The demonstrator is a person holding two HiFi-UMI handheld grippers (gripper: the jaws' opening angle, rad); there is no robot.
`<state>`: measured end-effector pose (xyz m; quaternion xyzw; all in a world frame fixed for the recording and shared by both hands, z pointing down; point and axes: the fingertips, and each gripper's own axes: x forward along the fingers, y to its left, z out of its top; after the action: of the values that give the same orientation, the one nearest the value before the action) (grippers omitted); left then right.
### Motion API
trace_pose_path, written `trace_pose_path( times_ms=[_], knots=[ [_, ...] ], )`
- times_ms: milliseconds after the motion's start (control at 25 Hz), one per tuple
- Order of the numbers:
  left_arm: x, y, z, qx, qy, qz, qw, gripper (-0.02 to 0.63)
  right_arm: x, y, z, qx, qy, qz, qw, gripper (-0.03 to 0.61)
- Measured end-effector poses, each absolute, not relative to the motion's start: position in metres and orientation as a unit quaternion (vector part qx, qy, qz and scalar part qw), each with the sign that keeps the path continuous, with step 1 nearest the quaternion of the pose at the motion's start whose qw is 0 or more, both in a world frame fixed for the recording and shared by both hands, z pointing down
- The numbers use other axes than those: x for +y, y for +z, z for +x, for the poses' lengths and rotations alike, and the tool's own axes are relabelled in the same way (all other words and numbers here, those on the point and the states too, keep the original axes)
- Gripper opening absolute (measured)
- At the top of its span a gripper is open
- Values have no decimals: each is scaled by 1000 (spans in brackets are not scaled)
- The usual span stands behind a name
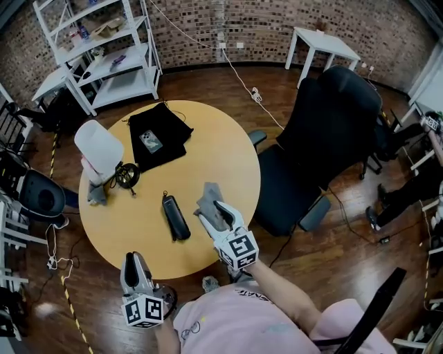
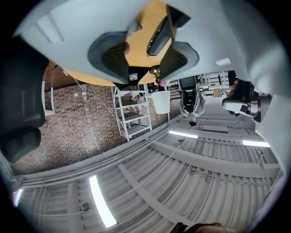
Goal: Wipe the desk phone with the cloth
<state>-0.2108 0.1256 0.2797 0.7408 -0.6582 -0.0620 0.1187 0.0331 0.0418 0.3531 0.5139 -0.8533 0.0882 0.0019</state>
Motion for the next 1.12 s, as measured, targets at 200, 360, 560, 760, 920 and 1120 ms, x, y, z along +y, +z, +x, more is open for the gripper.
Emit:
trace_pose_path(
  times_ms=[200,360,560,760,920,1120],
  knots=[
    [129,279,-209,-662,-61,738,121,78,44,354,32,-856,89,510,1,210],
    [131,278,-209,-661,-63,738,118,78,45,352,32,-856,90,509,-2,210],
    [134,279,-210,-665,-63,735,119,78,46,353,32,-856,92,508,-3,210],
    [135,277,-210,-666,-62,735,113,78,46,355,34,-855,93,511,-3,210],
    [136,279,-210,-667,-62,734,113,78,47,356,36,-854,93,513,-4,209],
    [139,277,-207,-667,-61,733,116,78,50,356,36,-855,92,510,-2,209]
  ],
)
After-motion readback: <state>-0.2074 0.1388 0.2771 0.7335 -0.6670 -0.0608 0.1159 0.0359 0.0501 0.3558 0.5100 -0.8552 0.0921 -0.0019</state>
